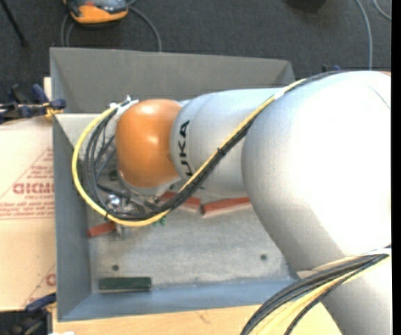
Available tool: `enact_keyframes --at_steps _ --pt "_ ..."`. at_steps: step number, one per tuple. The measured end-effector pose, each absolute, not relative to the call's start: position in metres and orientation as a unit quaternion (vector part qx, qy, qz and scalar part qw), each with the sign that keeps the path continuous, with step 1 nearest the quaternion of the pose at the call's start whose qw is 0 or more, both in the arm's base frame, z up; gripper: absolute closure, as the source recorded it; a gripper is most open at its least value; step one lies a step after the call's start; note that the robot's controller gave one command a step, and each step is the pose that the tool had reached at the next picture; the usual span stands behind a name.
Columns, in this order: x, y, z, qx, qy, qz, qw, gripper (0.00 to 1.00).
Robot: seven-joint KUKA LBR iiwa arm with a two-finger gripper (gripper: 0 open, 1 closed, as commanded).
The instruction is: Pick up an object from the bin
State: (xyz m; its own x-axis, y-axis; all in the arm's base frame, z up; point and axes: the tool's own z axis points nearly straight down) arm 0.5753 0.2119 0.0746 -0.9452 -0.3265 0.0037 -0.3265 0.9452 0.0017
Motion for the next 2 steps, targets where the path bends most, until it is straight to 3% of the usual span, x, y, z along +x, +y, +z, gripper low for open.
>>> enact_keyframes --at_steps 1,2 --pt "0.568 0.208 0.112 0.242 -0.97 0.0 -0.004 1.0" --pt "0.575 0.194 0.145 0.226 -0.974 -0.001 0.0 1.0"
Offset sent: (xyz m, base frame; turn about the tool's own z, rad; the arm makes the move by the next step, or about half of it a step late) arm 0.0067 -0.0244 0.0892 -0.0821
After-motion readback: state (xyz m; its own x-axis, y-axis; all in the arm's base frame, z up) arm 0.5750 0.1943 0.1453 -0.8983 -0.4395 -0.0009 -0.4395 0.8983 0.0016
